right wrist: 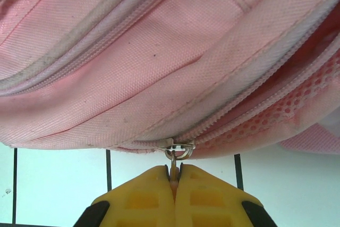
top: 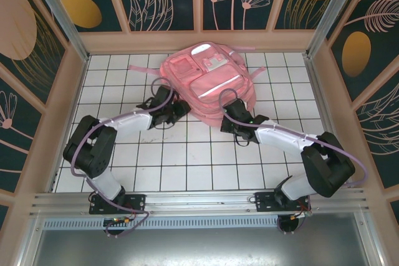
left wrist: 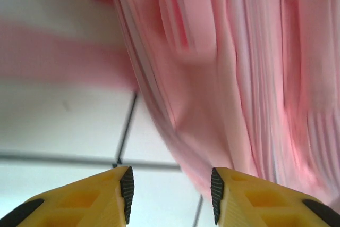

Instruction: Pack the student bag

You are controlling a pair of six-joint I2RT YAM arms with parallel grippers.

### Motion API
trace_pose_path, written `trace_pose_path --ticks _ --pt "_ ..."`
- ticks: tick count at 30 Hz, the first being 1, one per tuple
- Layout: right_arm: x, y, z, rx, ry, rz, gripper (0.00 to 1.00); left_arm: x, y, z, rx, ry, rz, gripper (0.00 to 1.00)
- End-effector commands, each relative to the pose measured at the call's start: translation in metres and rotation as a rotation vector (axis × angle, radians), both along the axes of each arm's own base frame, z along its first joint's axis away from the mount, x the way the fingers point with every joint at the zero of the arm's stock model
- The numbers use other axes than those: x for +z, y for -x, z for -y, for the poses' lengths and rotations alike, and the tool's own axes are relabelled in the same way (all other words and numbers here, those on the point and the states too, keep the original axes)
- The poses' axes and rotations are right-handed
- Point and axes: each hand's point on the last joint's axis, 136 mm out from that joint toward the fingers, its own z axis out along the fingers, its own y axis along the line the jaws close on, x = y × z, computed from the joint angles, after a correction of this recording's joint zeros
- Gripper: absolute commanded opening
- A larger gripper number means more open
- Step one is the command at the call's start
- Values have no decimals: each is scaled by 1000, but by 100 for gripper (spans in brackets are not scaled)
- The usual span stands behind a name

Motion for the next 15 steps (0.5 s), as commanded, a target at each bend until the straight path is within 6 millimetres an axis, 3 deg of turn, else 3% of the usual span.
trace_pose_path --ticks 1,9,12,15 --pt "26 -6 -12 67 -53 62 0 17 9 20 56 96 18 46" --pt "23 2 -13 112 -81 53 0 23 25 82 3 223 29 60" --pt "23 4 -14 124 -91 47 0 5 26 99 -6 204 0 66" --pt "24 5 -15 125 -98 44 0 -14 30 107 -4 201 -37 63"
